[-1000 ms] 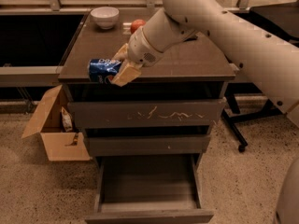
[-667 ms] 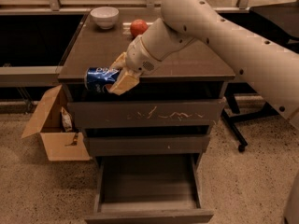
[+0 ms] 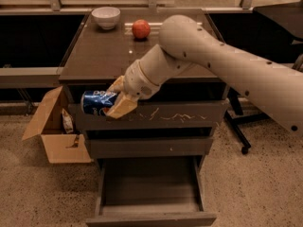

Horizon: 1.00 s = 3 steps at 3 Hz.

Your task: Place pepsi can into bottom drawer

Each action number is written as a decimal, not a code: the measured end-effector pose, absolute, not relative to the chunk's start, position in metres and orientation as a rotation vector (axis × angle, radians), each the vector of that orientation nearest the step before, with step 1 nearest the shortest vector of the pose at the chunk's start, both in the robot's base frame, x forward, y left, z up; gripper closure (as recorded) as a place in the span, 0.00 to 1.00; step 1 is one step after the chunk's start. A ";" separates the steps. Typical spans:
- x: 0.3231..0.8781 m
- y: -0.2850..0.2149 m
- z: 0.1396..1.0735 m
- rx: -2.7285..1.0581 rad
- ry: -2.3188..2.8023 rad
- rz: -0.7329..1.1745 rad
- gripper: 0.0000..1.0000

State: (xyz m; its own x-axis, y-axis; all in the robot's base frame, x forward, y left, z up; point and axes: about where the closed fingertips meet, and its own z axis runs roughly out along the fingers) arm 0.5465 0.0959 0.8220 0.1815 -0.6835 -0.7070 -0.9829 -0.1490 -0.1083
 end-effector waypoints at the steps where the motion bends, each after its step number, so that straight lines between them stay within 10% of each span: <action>1: 0.524 0.102 0.784 -1.872 1.552 0.792 1.00; 3: 0.520 0.100 0.761 -1.904 1.556 0.814 1.00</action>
Offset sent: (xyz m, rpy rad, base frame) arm -0.0183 0.0051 -0.0321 0.0462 0.0486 0.0118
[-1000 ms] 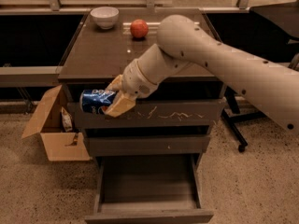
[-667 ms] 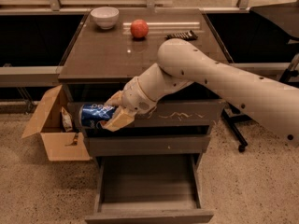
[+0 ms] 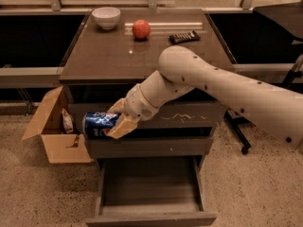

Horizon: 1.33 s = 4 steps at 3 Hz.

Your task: Place pepsi can into bottom drawer

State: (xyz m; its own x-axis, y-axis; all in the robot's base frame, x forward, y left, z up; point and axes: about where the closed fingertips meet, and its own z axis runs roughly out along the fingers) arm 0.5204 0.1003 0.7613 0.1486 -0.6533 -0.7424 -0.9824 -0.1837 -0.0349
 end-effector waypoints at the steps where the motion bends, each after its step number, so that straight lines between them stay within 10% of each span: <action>1: 0.510 0.087 0.719 -1.931 1.559 0.857 1.00; 4: 0.491 0.049 0.621 -1.901 1.641 0.897 1.00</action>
Offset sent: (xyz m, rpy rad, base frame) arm -0.0326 -0.0610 -0.1425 -0.0327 0.0724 0.0045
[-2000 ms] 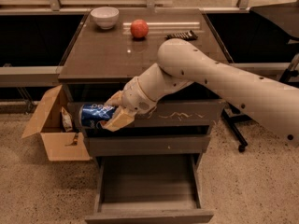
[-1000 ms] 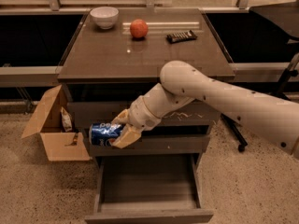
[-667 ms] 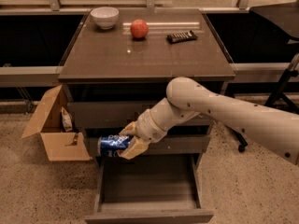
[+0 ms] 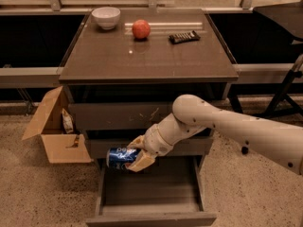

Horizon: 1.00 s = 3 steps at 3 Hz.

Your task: Place pepsi can into bottom drawer

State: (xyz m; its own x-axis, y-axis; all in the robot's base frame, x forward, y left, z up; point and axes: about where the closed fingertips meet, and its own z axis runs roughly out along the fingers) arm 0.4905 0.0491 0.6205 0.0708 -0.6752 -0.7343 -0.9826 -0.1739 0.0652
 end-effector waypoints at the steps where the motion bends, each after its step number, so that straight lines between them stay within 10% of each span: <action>1: 0.494 0.050 0.605 -1.899 1.644 0.904 1.00; 3: 0.496 0.041 0.495 -1.848 1.738 0.943 1.00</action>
Offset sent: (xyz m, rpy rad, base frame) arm 0.0133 -0.0127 -0.1380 0.0057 0.0695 -0.0546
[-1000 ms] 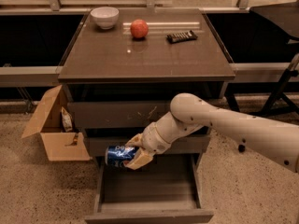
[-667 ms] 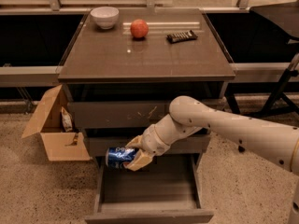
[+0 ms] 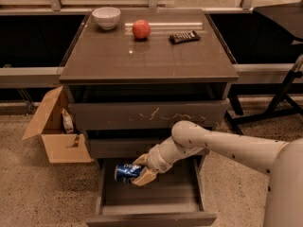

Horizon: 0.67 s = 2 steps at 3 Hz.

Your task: Place pepsi can into bottom drawer

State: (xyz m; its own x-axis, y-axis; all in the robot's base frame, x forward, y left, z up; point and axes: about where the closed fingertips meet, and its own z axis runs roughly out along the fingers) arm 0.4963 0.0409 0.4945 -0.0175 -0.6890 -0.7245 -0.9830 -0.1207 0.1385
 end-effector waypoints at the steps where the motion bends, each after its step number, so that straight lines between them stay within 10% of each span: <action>1: 0.492 0.041 0.445 -1.842 1.800 0.970 1.00; 2: 0.492 0.041 0.445 -1.842 1.800 0.970 1.00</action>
Offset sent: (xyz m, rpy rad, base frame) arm -0.0020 0.0000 -0.0400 -0.0252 0.0361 -0.0135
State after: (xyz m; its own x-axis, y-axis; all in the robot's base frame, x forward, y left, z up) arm 0.4919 0.0414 0.4445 -0.0628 -0.7088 -0.7026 -0.9766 -0.1015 0.1897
